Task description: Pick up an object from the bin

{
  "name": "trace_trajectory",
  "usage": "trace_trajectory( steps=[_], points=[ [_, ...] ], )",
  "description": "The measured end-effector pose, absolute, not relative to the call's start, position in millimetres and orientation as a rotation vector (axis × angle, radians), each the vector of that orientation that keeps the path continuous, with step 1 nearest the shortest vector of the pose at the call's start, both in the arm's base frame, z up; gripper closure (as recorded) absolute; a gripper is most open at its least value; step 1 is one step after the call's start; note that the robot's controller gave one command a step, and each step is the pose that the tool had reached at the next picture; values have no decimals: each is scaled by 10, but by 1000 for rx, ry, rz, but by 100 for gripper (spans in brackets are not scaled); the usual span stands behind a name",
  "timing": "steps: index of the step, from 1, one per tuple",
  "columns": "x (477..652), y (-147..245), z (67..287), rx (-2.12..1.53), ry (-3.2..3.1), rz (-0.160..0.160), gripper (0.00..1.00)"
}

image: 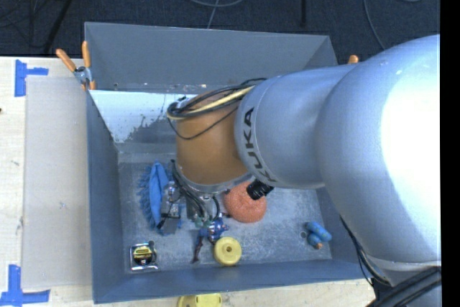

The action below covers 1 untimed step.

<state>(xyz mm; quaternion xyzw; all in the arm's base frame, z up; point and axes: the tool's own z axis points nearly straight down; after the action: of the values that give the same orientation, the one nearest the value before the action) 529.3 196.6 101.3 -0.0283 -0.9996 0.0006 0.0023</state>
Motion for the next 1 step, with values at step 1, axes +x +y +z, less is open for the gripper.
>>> trace_trajectory(
  steps=[1],
  points=[
    [5293,1965,1013,-91,-3136,2,100]
  ],
)
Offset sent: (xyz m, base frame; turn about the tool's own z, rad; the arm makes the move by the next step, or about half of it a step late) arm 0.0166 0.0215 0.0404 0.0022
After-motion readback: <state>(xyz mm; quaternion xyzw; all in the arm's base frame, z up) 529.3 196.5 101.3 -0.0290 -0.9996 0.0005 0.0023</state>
